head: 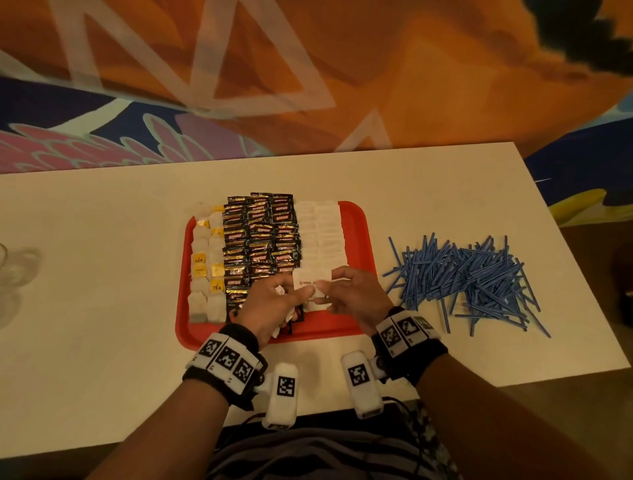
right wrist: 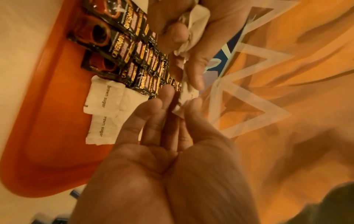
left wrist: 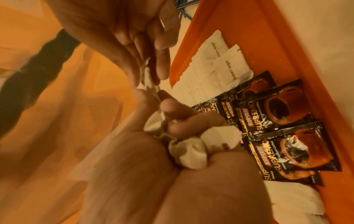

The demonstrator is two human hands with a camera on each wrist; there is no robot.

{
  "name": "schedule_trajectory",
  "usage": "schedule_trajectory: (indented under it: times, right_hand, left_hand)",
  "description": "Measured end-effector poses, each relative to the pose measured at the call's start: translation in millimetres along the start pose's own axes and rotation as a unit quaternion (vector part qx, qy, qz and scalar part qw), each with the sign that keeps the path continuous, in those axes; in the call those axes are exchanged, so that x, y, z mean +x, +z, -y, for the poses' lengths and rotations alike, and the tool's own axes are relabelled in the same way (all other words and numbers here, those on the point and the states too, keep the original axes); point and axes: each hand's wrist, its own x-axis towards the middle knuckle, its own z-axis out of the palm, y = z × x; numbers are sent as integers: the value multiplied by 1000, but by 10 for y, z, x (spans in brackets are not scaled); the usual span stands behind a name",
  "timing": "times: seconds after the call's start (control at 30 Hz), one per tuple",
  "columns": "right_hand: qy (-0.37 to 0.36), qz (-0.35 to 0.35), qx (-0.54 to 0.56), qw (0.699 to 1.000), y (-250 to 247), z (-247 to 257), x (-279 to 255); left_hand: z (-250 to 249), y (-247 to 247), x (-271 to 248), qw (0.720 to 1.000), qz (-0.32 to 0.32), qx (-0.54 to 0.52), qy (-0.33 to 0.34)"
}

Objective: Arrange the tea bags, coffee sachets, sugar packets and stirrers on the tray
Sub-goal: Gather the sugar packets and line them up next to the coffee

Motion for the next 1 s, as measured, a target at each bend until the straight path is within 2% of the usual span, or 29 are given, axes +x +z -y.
schedule_trajectory:
  times: [0.13, 0.27, 0.43, 0.53, 0.7, 0.77, 0.87, 1.0]
  right_hand:
    - [-31, 4, -103, 994, -148, -81, 57]
    - [-10, -29, -133, 991, -375, -199, 149]
    - [32, -85, -225, 970, -709, -442, 365]
    - [41, -77, -259, 962, -715, -539, 455]
    - [51, -56, -257, 963, -531, -616, 568]
    - [55, -74, -301, 949, -470, -636, 609]
    - [59, -116, -397, 909, -433, -634, 620]
    - [47, -132, -434, 890, -396, -610, 543]
  left_hand:
    - [55, 89, 24, 1000, 6, 29, -4]
    - [111, 132, 82, 998, -34, 26, -37]
    - [192, 75, 100, 994, -79, -3, -75]
    - [260, 15, 87, 991, -93, -26, -94]
    - [344, -54, 15, 984, -98, -82, -126]
    - [388, -78, -16, 982, -99, -87, -136]
    - [464, -125, -41, 979, -102, -107, -141]
    - [477, -163, -62, 975, -110, -121, -150]
